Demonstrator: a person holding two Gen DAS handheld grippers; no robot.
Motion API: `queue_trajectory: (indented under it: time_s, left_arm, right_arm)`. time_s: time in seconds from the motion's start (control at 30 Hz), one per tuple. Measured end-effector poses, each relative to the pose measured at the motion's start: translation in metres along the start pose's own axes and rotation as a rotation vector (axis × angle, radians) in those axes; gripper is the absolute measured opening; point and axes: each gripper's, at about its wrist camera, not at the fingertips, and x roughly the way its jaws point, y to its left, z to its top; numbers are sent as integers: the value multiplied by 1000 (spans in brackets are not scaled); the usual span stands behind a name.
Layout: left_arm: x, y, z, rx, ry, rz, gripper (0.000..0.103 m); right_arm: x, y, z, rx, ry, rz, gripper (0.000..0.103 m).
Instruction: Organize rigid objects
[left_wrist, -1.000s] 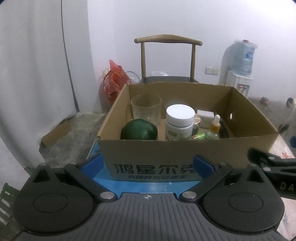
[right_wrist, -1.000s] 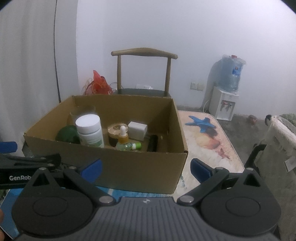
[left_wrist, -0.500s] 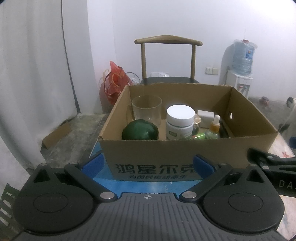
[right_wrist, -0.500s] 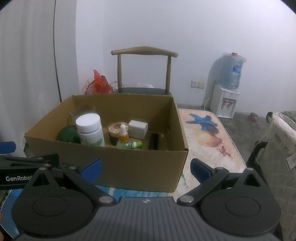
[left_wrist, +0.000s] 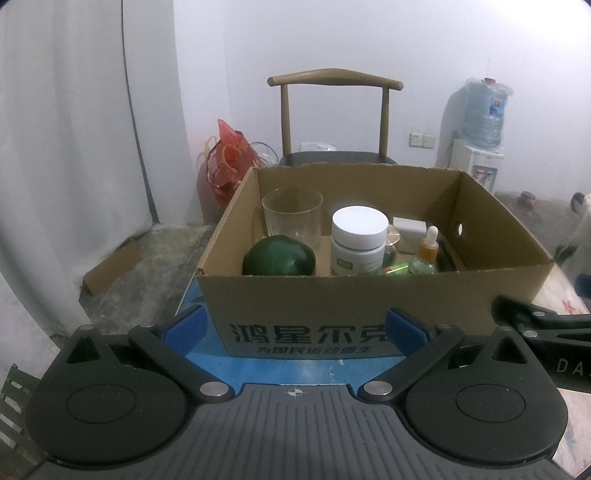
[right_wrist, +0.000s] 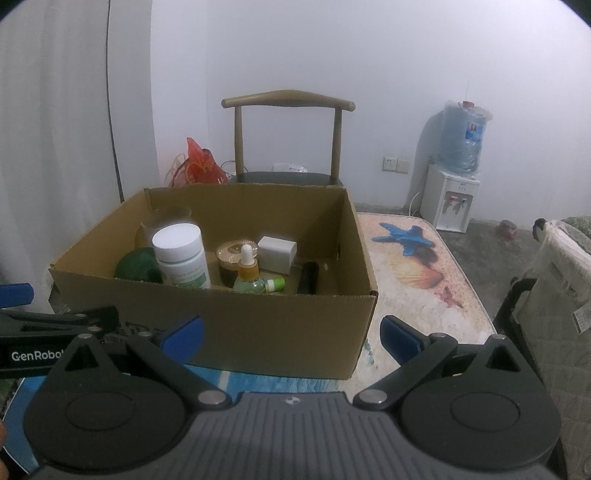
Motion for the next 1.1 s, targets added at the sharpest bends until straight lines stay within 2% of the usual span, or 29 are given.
queue_trajectory:
  time_s: [1.1]
  left_arm:
    - [1,-1,-2,-1,2,-1,103]
  right_arm:
    - [2,-2,-1,5,8,4,103]
